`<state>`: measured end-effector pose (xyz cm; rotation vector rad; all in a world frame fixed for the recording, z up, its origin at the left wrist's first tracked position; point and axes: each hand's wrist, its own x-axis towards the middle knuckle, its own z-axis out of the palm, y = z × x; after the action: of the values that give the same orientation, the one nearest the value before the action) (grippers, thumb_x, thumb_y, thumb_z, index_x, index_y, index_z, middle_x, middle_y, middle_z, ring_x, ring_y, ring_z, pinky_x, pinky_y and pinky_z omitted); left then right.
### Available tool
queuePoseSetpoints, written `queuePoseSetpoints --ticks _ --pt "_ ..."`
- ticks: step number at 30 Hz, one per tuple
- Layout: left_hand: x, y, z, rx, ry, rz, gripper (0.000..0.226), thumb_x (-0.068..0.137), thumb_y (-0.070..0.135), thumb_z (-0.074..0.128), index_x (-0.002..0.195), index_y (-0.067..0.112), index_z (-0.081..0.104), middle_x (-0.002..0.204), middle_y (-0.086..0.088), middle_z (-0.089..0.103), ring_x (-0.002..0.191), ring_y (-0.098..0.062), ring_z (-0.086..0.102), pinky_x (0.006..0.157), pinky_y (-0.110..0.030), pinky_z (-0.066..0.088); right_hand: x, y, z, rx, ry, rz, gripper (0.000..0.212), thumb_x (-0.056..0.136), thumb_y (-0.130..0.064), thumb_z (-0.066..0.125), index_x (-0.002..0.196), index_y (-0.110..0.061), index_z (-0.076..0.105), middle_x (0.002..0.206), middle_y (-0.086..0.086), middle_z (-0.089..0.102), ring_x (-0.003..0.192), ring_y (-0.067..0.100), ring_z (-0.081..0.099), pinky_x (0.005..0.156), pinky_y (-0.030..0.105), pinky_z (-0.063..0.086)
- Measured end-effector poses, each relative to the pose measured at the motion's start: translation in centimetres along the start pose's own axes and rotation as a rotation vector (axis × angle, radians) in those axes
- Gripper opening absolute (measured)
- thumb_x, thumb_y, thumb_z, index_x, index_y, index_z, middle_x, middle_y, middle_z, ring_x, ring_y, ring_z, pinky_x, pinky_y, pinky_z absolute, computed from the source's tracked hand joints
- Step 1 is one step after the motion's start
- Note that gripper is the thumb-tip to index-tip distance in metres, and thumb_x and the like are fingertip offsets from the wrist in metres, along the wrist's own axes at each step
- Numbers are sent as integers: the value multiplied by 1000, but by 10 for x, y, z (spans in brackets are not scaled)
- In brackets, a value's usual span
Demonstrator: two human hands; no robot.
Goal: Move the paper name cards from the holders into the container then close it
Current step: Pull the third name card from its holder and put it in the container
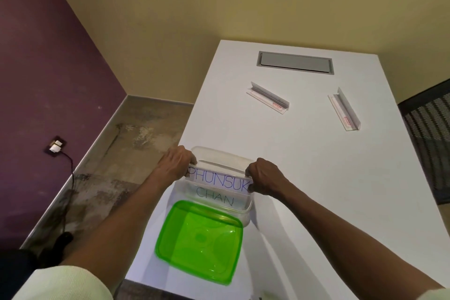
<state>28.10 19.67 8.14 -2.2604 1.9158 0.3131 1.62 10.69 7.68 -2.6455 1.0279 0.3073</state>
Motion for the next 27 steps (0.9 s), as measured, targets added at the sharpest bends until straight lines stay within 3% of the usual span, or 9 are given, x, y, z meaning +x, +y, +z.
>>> queuePoseSetpoints --ticks 6,12,20,22,24,27 --pt "1 9 11 106 -85 3 41 75 22 80 114 29 68 110 -10 63 96 -28 64 79 -32 50 0 -12 6 -150 -6 -68 25 73 -17 67 93 -3 63 95 20 66 88 34 60 64 31 34" --pt "3 15 14 250 -106 92 28 79 10 69 105 20 71 105 -11 64 93 -28 64 77 -32 51 7 -19 18 -231 -18 -113 30 78 -20 68 102 -5 61 102 17 66 98 33 58 82 34 43" --pt "7 21 14 330 -95 176 13 80 3 66 87 13 71 89 -12 66 80 -27 66 67 -32 51 13 -23 31 -256 -68 -124 26 77 -16 69 100 -7 62 100 15 67 94 33 60 81 35 42" --pt "4 23 13 374 -119 236 17 59 7 82 64 16 69 67 -5 64 59 -20 63 51 -23 46 11 -25 32 -263 -48 -135 18 80 -8 59 97 -6 61 97 17 67 93 32 59 81 35 40" --pt "-1 24 10 366 -11 297 35 27 5 88 42 17 58 46 -1 52 38 -16 52 38 -17 35 11 -27 34 -280 -23 -143 16 81 -4 52 94 -7 61 94 16 67 92 30 57 81 35 37" --pt "-3 24 10 346 95 337 43 15 0 85 37 17 52 40 0 46 33 -16 46 35 -16 31 11 -31 37 -290 0 -151 17 81 -1 49 89 -9 62 90 14 68 90 29 57 80 34 35"
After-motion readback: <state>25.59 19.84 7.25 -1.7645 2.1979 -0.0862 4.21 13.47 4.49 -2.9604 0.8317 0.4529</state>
